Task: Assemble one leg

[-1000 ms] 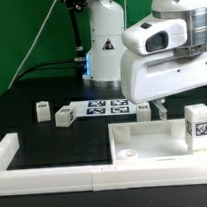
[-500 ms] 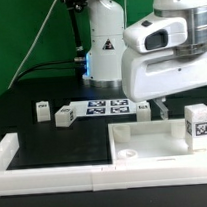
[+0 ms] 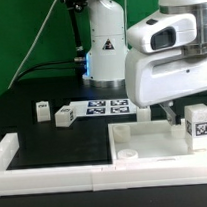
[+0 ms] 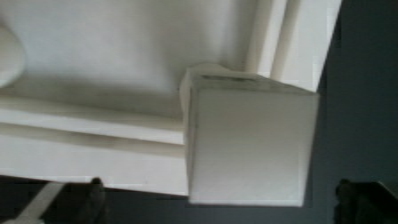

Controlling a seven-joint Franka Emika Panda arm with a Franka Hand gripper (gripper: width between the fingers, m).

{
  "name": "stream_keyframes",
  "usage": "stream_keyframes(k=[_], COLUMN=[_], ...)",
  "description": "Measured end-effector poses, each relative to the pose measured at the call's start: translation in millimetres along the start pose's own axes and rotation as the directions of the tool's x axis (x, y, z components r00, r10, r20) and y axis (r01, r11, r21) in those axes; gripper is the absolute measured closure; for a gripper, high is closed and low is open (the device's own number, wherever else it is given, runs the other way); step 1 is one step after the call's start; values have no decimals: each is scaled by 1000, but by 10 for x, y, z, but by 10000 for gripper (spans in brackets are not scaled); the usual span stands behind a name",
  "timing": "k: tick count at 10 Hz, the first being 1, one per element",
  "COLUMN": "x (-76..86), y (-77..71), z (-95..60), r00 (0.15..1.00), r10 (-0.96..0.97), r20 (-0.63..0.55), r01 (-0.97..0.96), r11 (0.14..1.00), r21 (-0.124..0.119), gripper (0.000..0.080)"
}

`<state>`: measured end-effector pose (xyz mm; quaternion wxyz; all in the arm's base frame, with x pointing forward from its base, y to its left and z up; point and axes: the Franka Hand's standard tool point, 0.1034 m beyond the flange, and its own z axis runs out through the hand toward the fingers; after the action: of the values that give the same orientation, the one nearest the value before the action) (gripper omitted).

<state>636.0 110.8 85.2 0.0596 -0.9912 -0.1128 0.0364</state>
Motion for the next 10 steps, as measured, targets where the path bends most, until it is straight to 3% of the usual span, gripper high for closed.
stream_keyframes(k=[3, 4, 5, 7, 10], x=[-109, -112, -110, -112, -113], y=[-70, -77, -71, -65, -70], z=[142, 147, 145, 147, 149], r00=[1000, 1000, 1000, 1000, 1000], r10=[-9, -10, -17, -22, 26], r20=[5, 6, 6, 7, 7], r01=[9, 10, 17, 22, -26], r11=[1000, 1000, 1000, 1000, 1000], r21=[-1, -1, -1, -1, -1], gripper=[151, 275, 275, 505, 505])
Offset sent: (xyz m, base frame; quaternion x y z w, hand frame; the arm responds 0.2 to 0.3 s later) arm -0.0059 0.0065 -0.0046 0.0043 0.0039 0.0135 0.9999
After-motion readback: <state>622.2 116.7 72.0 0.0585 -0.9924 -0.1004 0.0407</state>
